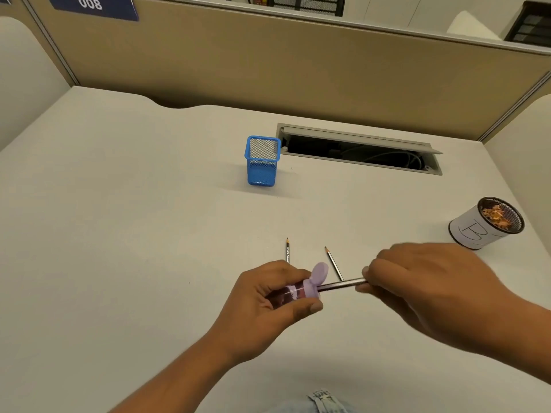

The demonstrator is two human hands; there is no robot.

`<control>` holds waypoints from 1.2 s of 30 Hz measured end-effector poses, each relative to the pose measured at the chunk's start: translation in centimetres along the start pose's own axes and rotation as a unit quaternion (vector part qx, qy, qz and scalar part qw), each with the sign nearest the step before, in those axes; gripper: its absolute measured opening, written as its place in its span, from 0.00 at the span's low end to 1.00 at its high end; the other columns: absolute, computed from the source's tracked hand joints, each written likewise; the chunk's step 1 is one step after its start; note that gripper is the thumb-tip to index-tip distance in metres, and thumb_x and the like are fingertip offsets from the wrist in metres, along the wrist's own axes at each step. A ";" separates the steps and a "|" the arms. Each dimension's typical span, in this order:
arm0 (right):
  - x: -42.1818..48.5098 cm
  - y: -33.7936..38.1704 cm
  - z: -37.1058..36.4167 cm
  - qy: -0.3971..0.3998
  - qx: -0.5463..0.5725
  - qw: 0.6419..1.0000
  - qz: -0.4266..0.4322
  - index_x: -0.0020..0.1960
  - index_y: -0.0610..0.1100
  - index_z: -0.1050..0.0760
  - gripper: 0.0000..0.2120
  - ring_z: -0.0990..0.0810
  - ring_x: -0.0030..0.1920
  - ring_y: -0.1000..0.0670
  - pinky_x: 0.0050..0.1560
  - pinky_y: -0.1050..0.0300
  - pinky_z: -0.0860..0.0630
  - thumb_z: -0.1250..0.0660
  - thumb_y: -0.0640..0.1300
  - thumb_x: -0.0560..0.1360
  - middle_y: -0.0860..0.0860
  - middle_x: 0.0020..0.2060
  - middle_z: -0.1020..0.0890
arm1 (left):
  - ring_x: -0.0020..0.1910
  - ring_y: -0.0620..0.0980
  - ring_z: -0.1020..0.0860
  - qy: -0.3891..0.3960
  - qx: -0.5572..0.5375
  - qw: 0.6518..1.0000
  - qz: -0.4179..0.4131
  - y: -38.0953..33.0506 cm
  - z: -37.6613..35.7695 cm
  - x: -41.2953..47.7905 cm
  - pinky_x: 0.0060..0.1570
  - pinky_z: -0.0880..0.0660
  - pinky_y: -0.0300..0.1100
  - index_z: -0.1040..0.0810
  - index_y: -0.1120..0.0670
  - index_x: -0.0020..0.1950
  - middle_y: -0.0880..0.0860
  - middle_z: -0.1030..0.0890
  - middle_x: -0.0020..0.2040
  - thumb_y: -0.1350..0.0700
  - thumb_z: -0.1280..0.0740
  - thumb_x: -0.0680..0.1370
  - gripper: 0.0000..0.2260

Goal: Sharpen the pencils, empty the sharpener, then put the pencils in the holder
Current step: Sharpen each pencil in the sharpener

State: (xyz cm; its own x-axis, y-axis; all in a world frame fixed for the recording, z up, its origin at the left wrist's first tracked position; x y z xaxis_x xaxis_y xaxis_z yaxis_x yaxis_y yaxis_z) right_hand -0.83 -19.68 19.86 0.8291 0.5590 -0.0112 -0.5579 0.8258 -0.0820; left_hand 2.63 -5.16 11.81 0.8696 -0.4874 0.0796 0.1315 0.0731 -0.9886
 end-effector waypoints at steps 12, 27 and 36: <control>-0.6 -0.8 -5.7 0.203 0.382 0.875 -0.216 0.42 0.55 0.21 0.11 0.34 0.27 0.55 0.30 0.64 0.35 0.37 0.58 0.78 0.54 0.26 0.27 | 0.37 0.45 0.24 0.045 0.119 0.989 -0.073 -0.1 0.4 -0.6 0.36 0.32 0.31 0.16 0.48 0.51 0.43 0.20 0.41 0.54 0.24 0.71 0.10; 0.2 0.5 -2.7 0.182 0.149 0.964 -0.126 0.45 0.52 0.32 0.20 0.24 0.38 0.48 0.35 0.58 0.34 0.55 0.63 0.80 0.52 0.32 0.24 | 0.37 0.48 0.24 0.078 0.048 0.996 0.007 1.6 0.1 -0.4 0.38 0.27 0.44 0.16 0.44 0.46 0.49 0.20 0.38 0.49 0.25 0.70 0.06; -0.3 -1.1 -1.7 0.030 0.088 0.992 -0.089 0.42 0.57 0.26 0.18 0.25 0.30 0.56 0.26 0.55 0.27 0.50 0.61 0.79 0.61 0.32 0.24 | 0.40 0.47 0.22 0.013 -0.006 0.999 0.034 2.5 2.3 0.1 0.41 0.25 0.38 0.15 0.48 0.47 0.49 0.18 0.42 0.53 0.25 0.70 0.07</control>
State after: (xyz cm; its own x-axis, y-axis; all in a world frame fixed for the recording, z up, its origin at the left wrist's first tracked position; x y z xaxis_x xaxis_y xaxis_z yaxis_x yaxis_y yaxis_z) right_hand -0.41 -20.91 18.30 0.9130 0.4014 -0.0728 -0.3951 0.9145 0.0875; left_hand 4.13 -2.98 9.69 0.8635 -0.5043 0.0095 0.0672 0.0963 -0.9931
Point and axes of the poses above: each hand's wrist, its own x-axis towards the middle knuckle, its own z-axis out of the back of the hand, y = z × x, the point moved 9 cm from there along x, towards the middle knuckle
